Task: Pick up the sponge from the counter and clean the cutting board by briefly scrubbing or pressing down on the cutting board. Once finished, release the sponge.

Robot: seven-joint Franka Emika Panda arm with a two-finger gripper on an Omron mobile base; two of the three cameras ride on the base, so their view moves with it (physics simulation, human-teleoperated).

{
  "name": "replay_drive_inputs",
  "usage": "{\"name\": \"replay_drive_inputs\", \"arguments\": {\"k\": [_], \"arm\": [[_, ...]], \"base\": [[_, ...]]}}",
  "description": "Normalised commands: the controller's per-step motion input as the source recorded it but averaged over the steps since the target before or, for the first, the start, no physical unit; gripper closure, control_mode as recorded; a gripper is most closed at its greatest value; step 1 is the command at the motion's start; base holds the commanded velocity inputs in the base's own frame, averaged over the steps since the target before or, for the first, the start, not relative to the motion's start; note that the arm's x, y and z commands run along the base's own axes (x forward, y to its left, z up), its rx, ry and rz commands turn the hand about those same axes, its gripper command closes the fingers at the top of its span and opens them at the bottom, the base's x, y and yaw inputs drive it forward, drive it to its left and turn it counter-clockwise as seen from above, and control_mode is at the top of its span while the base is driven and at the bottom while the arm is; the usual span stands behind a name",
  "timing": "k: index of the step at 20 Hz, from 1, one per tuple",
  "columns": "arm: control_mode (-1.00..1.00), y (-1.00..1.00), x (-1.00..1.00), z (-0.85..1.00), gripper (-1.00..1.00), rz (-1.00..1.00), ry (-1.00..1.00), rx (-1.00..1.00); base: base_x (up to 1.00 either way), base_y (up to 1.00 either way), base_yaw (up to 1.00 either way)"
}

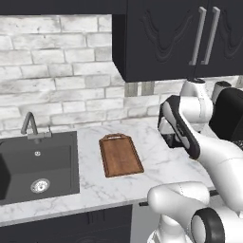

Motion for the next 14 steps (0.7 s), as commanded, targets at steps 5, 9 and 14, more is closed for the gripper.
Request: {"name": "replay_drive_inputs", "arguments": {"k": [5,9,14], "arm": [[-1.00,-0.53,-0.13,-0.50,-1.00,-0.12,0.11,0.00],[-1.00,-0.67,0.00,-0.39,-1.00,-0.09,0.15,0.03],[-1.00,-0.63,0.00,-0.35,-1.00,-0.06,0.07,0.01]], "base": [[0.00,0.00,0.00],[0.00,0.00,0.00],[0.00,0.00,0.00]]}}
